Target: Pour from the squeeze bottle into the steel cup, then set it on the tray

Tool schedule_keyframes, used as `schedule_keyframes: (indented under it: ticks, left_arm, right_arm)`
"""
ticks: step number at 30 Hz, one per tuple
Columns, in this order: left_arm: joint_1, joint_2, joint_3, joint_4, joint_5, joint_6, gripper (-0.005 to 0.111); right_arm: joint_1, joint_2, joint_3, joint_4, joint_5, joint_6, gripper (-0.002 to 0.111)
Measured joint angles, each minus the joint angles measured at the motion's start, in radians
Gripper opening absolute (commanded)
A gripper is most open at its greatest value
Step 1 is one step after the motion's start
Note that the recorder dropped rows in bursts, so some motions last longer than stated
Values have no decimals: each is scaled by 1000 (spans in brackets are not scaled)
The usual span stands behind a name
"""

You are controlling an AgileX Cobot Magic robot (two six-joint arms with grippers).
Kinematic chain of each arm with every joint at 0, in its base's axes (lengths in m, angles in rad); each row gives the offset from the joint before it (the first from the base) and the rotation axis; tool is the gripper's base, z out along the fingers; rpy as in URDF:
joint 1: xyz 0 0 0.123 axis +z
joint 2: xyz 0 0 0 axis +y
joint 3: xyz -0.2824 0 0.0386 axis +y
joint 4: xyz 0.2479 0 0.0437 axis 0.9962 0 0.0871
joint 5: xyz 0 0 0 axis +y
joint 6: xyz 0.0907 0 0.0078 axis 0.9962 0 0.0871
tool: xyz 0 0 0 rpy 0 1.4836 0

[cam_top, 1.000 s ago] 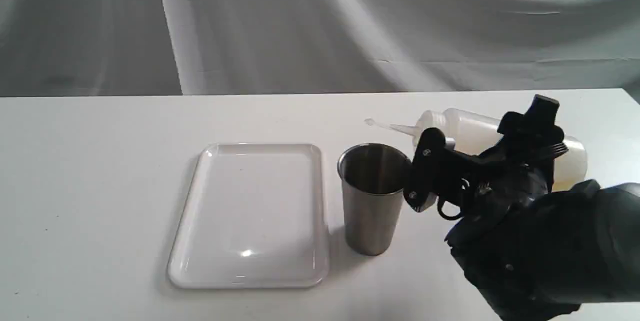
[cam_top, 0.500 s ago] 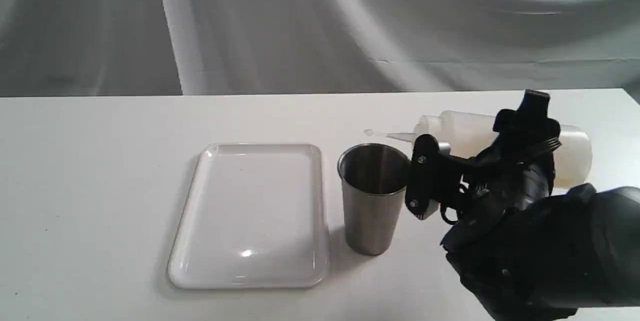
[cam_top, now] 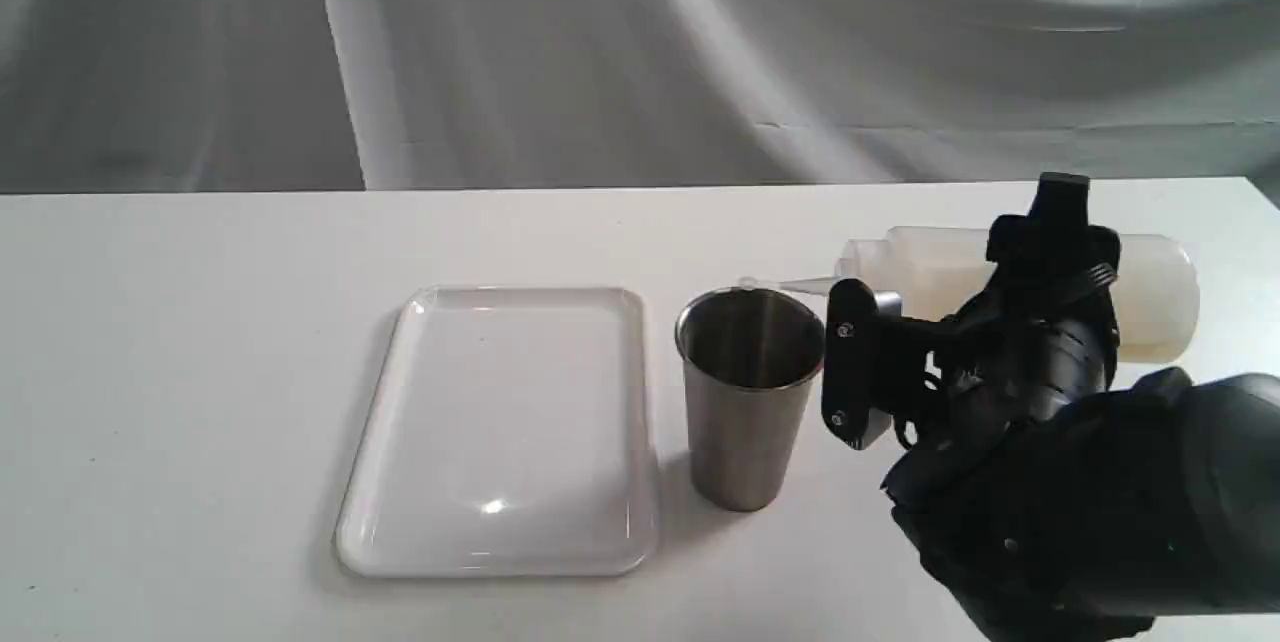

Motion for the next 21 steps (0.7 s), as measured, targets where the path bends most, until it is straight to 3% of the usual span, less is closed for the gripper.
schedule_keyframes:
  ticks: [21]
  left_arm:
    - [0, 0, 0, 0, 0, 0, 8]
  right_arm:
    - [0, -23, 0, 0, 13, -83, 40]
